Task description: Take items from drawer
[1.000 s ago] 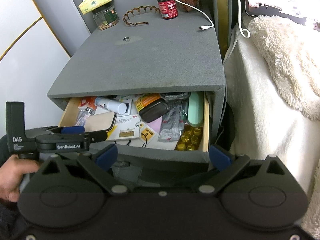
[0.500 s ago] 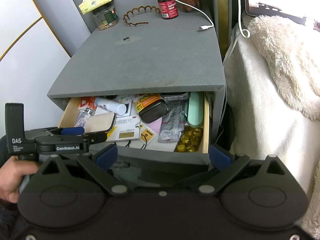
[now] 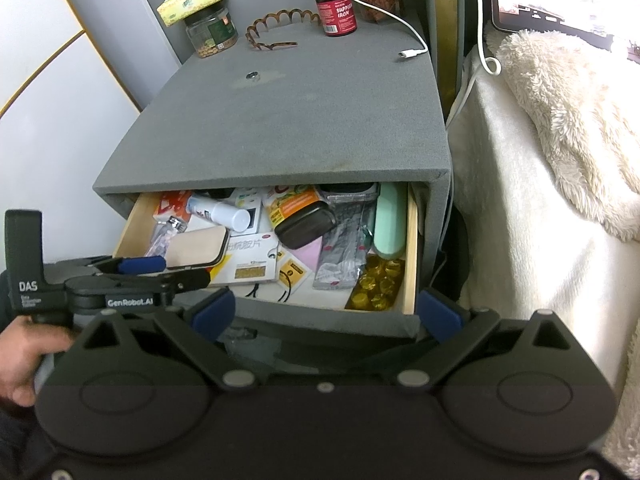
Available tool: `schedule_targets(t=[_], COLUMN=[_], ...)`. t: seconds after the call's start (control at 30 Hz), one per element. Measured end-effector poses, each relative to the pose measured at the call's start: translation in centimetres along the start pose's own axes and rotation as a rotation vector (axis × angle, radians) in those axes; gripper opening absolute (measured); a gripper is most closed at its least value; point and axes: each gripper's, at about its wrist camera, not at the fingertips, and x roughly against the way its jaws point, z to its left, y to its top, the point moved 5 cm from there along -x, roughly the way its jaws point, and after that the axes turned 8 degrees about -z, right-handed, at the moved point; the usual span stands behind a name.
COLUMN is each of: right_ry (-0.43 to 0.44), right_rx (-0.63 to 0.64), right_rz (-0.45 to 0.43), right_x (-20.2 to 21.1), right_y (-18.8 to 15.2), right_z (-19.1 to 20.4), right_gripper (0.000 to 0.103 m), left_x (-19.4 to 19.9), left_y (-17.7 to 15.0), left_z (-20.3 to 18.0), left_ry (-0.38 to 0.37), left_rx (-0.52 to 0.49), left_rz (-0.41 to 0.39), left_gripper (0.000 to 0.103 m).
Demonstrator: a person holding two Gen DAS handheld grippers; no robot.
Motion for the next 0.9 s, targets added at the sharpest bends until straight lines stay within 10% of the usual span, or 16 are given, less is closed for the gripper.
schedule_targets(t=[0.9], right_ry=[0.067], right_rx=[-0.131], right_rz=[-0.051], right_x=[1.5], right_y=[1.5], right_z=[-1.8], right_gripper=[0.099], left_x=[-1.3], left_y=[2.2], left_z=[-0.4], left_ry=[-0.032], left_rx=[-0.023], left_rz=[0.033], left_gripper=[0.075])
